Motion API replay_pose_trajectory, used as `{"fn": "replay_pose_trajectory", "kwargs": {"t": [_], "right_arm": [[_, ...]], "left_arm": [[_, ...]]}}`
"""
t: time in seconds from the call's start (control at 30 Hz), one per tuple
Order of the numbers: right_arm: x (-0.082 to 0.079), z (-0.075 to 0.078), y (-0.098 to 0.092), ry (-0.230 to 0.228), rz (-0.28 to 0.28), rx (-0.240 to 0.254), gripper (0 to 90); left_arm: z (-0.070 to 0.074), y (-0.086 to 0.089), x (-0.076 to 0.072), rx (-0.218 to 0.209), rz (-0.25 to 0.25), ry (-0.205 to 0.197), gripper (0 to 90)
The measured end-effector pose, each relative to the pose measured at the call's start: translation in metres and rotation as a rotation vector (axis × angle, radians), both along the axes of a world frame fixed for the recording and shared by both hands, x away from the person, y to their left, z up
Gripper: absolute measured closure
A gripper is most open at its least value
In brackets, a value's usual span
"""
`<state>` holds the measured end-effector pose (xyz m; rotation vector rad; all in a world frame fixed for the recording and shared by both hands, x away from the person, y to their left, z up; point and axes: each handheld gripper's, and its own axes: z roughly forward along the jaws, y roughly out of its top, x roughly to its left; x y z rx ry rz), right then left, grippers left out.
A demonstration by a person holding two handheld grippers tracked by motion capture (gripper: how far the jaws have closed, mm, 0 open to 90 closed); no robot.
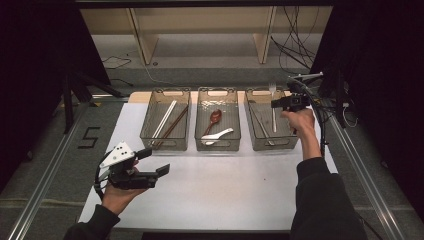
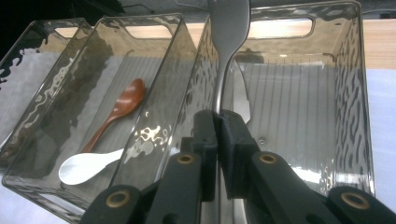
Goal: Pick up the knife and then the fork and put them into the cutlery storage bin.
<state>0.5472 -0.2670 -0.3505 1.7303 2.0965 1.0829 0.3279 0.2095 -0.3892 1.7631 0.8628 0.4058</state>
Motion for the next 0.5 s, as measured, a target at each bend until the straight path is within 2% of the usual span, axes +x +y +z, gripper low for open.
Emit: {"fn": "replay_pose_trajectory", "kwargs": {"t": [0.2, 0.5], "right_arm": [[0.0008, -0.0028, 0.0032, 0.005, -0.010, -0.017, 86.3], [0.0020, -0.0090, 0.0084, 0.012, -0.008, -0.014, 86.3]], "left_arm": [[0.0000, -0.0003, -0.0004, -0.001, 0.001, -0.001, 13.7], [-0.0001, -0.0005, -0.0004, -0.001, 0.001, -0.001, 13.7]]}}
